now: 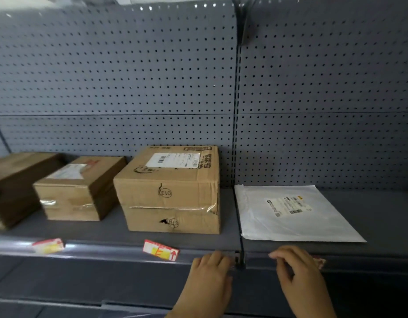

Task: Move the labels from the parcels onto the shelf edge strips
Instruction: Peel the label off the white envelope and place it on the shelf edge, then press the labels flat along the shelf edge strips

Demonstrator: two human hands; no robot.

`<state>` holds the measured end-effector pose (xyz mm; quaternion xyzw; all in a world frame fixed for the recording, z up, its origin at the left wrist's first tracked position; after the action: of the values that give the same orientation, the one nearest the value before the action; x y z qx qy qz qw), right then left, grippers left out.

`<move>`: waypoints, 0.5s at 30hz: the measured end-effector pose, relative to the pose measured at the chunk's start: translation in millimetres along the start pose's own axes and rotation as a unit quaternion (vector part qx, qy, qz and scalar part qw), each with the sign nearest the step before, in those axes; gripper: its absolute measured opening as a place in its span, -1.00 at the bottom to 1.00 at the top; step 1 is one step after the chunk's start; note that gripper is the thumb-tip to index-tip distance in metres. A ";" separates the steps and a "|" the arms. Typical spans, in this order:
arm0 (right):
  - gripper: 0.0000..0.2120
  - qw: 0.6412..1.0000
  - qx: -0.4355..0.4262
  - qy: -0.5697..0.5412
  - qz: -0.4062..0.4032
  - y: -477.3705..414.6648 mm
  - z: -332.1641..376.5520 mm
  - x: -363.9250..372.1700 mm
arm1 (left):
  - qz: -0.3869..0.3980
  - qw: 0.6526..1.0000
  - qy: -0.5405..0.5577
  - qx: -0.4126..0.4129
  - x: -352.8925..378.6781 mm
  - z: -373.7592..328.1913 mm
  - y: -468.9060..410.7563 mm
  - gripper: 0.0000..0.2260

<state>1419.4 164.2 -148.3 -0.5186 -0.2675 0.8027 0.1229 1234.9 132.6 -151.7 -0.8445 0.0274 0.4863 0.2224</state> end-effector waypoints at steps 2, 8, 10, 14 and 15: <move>-0.66 1.000 -0.009 0.009 -0.005 4.5 12.4 3.9 | 0.004 1.000 -0.018 -0.011 -12.5 14.0 16.7 -0.73; -0.61 0.999 -0.022 0.029 0.018 13.0 73.7 17.9 | 0.040 0.996 -0.015 -0.080 -57.4 64.6 63.4 -0.68; -0.60 0.999 -0.004 0.029 0.022 16.9 101.4 24.4 | 0.025 0.995 0.003 -0.100 -87.9 80.3 76.6 -0.61; -0.64 1.000 -0.013 0.016 0.021 27.6 160.6 38.7 | 0.017 0.992 -0.033 -0.119 -136.0 108.1 120.9 -0.63; -0.65 0.999 -0.019 0.030 0.030 31.1 174.4 43.4 | -0.007 0.993 -0.049 -0.104 -146.7 116.2 133.4 -0.68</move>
<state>1246.5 106.4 -143.3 -0.5527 -0.2633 0.7847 0.0973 1028.7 34.4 -125.7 -0.8382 -0.0397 0.5262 0.1380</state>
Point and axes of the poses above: each hand's wrist, its own y-axis away from the middle knuckle, its own x-axis out of the palm, z = x × y, the point moved 7 cm from there along -y, towards the middle knuckle, and after that the axes turned 15 degrees about y, right-handed, at the moved point
